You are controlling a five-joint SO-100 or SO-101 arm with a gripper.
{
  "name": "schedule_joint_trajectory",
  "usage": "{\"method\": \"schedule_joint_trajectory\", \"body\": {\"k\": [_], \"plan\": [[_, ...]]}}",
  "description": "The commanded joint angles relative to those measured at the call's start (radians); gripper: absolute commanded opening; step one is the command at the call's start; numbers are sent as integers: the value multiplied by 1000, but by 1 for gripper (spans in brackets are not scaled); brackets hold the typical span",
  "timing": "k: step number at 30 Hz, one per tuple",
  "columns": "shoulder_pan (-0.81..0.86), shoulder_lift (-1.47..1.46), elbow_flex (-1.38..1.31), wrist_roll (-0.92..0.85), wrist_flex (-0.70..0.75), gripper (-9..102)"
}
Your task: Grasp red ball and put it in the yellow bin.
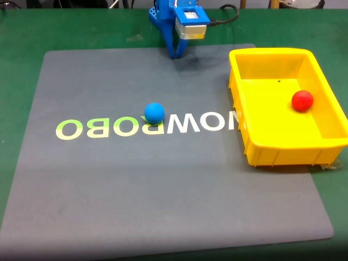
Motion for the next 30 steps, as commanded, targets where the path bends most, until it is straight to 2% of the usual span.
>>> {"method": "schedule_joint_trajectory", "body": {"k": [1, 30], "plan": [[14, 12, 31, 23, 21, 0], [14, 9, 31, 44, 23, 0]]}}
